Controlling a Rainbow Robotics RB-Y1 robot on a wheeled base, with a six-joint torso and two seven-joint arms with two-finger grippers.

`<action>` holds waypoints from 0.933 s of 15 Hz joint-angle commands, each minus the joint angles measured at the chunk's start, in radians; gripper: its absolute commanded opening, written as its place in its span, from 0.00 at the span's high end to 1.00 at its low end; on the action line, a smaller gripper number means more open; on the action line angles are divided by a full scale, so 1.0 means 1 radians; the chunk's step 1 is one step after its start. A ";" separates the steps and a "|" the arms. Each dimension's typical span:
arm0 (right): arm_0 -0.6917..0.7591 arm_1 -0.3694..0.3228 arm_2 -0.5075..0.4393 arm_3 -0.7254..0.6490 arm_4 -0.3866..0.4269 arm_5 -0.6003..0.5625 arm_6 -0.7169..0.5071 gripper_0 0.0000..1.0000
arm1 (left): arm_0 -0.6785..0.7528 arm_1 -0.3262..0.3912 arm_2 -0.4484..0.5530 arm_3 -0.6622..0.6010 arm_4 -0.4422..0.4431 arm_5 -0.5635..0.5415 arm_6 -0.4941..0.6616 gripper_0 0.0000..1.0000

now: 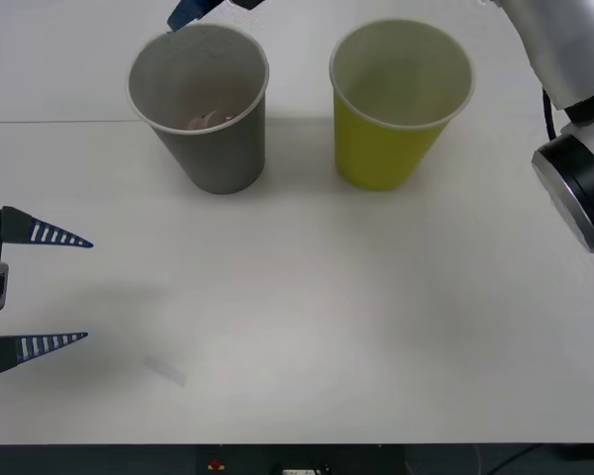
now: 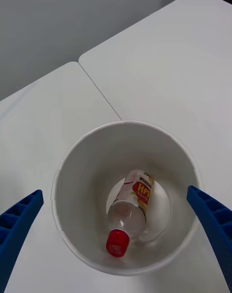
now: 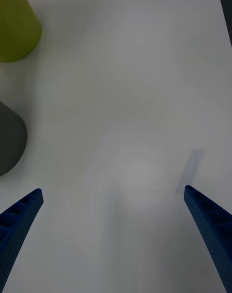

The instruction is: Put the can into the green bin and the plastic bottle into the gray bin

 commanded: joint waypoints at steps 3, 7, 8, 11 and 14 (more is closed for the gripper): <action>0.145 -0.096 -0.083 -0.215 -0.049 -0.089 0.043 0.00 | 0.000 0.000 0.000 0.000 0.000 0.000 0.000 0.00; 0.264 -0.181 -0.184 -0.348 -0.145 -0.199 0.103 0.00 | 0.000 0.000 0.000 0.000 0.000 0.000 0.000 0.00; 0.298 -0.200 -0.206 -0.387 -0.160 -0.212 0.114 0.00 | 0.000 0.000 0.000 0.000 0.000 0.000 0.000 0.00; 0.429 -0.262 -0.272 -0.485 -0.255 -0.215 0.230 0.00 | 0.000 0.000 0.000 0.000 0.000 0.000 0.000 0.00; 0.568 -0.319 -0.329 -0.562 -0.341 -0.216 0.355 0.00 | 0.000 0.000 0.000 0.000 0.000 0.000 0.000 0.00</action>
